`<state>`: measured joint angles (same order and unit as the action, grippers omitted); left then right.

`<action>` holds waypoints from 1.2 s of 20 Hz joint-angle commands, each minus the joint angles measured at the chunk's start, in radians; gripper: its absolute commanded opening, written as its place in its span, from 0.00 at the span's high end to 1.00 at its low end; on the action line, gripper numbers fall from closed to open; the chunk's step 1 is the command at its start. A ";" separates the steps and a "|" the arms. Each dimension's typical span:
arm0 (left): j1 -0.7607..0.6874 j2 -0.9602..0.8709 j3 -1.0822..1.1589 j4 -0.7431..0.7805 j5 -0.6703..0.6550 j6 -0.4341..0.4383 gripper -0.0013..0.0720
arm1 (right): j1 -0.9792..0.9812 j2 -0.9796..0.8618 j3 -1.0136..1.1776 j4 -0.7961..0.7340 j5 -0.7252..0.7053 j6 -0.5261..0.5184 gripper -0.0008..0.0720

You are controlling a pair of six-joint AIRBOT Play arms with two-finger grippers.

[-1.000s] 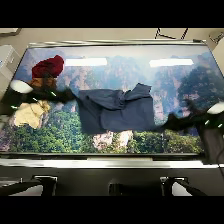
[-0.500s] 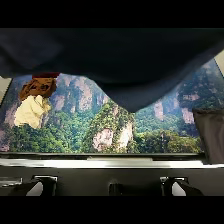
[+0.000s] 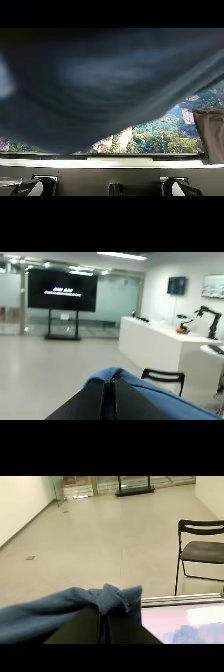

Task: Fold the clothes and pants, and hang the long-sleeved shirts on hangers.

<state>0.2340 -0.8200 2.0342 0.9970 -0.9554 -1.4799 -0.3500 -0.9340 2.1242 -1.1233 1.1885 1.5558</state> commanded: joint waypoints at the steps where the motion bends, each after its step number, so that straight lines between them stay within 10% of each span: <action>1: 0.002 -0.048 -0.061 0.130 -0.178 -0.077 0.94 | 0.000 -0.068 -0.033 -0.032 0.119 0.038 0.94; 5: -0.058 -0.182 -0.418 0.129 -0.293 -0.072 0.94 | 0.001 -0.250 -0.352 -0.038 0.320 0.032 0.94; 10: -0.187 -0.448 -0.843 0.101 0.044 -0.066 0.94 | 0.091 -0.528 -0.682 -0.042 0.057 -0.027 0.94; 18: -0.200 -0.787 -0.698 -0.022 0.353 -0.065 0.94 | 0.186 -0.756 -0.650 -0.005 -0.659 0.163 0.94; 24: -0.267 -0.855 -0.693 -0.026 0.479 -0.070 0.94 | 0.180 -0.828 -0.650 -0.007 -0.584 0.161 0.94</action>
<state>-0.0048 -1.6321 1.3342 0.9783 -0.5163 -1.5455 -0.1677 -1.7306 1.4742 -1.1328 0.5941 1.7035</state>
